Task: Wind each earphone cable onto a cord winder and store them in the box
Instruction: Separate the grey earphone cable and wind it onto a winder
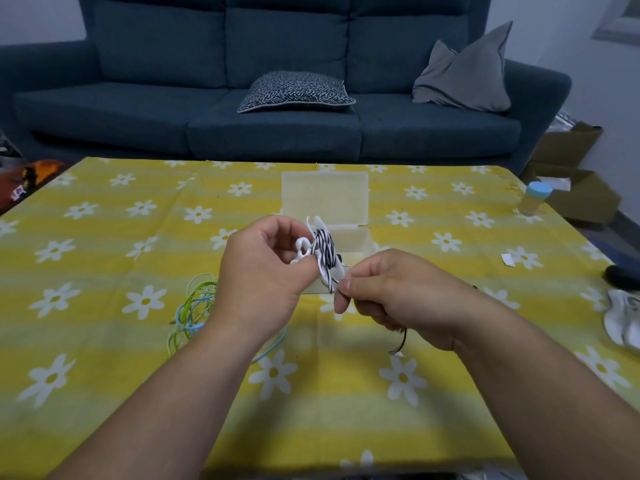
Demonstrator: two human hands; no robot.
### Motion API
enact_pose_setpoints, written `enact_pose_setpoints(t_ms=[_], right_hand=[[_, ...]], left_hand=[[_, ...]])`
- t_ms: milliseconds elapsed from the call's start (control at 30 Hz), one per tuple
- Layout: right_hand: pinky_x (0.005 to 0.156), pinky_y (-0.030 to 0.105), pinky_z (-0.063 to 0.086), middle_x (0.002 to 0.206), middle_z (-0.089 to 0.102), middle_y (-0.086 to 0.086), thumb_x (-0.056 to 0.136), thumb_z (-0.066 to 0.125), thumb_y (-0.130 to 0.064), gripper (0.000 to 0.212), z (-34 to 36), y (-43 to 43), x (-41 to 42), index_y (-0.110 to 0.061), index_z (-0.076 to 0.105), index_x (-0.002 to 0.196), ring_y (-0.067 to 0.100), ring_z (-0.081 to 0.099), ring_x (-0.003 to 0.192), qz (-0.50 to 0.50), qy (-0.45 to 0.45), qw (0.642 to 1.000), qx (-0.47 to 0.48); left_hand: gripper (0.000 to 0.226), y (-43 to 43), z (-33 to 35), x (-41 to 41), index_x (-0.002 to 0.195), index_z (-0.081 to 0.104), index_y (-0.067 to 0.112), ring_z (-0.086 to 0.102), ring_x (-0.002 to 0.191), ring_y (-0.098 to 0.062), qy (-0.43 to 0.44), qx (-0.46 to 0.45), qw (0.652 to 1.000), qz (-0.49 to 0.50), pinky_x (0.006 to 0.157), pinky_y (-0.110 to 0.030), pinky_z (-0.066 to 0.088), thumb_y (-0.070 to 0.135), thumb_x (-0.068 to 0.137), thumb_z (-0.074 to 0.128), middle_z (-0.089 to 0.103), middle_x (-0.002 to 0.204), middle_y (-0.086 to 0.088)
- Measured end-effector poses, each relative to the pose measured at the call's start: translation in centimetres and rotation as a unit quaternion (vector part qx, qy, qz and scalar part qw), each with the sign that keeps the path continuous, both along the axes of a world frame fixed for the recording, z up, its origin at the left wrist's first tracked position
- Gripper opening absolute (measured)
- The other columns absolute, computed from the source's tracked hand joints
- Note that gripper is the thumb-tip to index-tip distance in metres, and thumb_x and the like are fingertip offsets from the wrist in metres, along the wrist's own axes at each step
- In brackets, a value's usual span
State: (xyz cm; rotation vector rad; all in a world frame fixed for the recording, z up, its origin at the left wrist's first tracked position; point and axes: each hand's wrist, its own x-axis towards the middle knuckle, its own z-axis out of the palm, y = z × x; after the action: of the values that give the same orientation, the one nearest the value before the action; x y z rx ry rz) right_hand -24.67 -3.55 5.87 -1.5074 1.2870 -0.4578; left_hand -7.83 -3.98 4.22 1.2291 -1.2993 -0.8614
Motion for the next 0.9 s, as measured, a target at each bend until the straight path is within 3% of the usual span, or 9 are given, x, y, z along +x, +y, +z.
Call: enact_pose_setpoints(t_ms=[333,700,900], right_hand=[[0.045,0.024,0.022,0.051,0.040,-0.001,0.099,0.050,-0.012,0.028,0.9,0.4,0.0,0.003,0.071,0.087,0.012,0.028,0.045,0.064,-0.033,0.997,0.018],[0.047,0.026,0.022,0.052,0.041,0.001,0.098,0.052,-0.010,0.027,1.2,0.6,-0.3,-0.001,0.073,0.086,0.015,0.028,0.049,0.095,0.004,0.995,0.024],[0.043,0.023,0.020,0.049,0.038,0.001,0.096,0.054,-0.010,0.028,1.5,0.3,-0.3,0.003,0.070,0.077,0.013,0.027,0.045,0.012,-0.056,0.998,-0.036]], left_hand=[[0.024,0.2,-0.5,-0.2,0.078,0.065,0.022,0.055,0.055,-0.004,-0.157,-0.051,0.984,0.063,0.050,-0.015,0.040,-0.001,0.070,0.067,0.065,0.067,0.011],[0.025,-0.3,-1.0,-0.3,0.078,0.066,0.017,0.050,0.053,-0.008,-0.018,0.015,0.998,0.065,0.050,-0.017,0.043,-0.007,0.070,0.069,0.062,0.065,0.010],[0.024,0.3,-0.5,-0.2,0.077,0.066,0.021,0.057,0.055,-0.011,-0.133,-0.022,0.990,-0.033,0.051,-0.024,0.047,-0.001,0.071,0.074,0.067,0.065,0.006]])
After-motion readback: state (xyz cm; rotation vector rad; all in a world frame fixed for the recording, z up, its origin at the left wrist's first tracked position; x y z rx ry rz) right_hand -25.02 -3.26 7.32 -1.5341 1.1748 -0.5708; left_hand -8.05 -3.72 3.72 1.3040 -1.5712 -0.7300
